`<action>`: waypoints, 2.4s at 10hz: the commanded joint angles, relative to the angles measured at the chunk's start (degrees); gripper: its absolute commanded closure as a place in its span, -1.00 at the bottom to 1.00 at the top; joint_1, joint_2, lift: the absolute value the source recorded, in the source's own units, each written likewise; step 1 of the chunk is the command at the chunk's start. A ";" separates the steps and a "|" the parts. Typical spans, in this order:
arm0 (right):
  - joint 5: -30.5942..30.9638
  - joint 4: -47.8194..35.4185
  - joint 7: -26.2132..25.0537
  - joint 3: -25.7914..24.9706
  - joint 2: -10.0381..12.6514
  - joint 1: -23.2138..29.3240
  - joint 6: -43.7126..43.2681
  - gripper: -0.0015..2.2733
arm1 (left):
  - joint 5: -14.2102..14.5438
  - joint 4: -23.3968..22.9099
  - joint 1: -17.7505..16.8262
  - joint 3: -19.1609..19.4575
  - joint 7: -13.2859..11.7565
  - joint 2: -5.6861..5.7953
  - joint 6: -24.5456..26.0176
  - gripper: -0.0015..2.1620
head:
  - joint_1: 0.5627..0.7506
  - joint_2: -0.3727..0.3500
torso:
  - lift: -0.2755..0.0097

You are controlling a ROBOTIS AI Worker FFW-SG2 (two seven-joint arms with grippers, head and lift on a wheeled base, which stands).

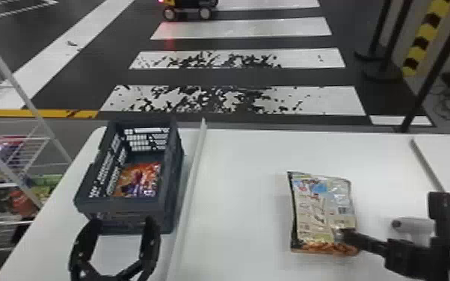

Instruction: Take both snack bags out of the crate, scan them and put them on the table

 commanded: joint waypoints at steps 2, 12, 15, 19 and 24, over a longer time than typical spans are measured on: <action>-3.51 -2.94 -1.31 -5.33 -0.03 -0.60 2.57 0.99 | 0.00 -0.09 0.07 0.01 0.00 0.00 0.00 -0.91 | 0.41 0.27 | 0.27; -8.87 6.11 -13.35 -31.61 -8.38 -7.81 1.69 0.99 | -0.35 -0.70 0.42 -0.08 0.00 0.18 0.70 -0.91 | 0.41 -0.80 | 0.27; -8.52 13.32 -17.13 -34.51 -10.13 -8.69 -7.10 0.99 | -0.35 -0.53 0.34 0.01 0.00 0.26 0.70 -0.91 | 0.41 -0.94 | 0.27; -7.73 23.95 -22.31 -33.81 -12.42 -10.54 -18.00 0.99 | 0.18 -0.09 0.34 0.19 0.00 0.35 0.53 -0.91 | 0.41 -0.94 | 0.27; -7.46 25.71 -26.18 -32.49 -12.16 -10.45 -19.76 -1.00 | 0.18 -0.09 0.34 0.36 0.00 0.35 0.35 -0.91 | 0.41 -0.94 | 0.27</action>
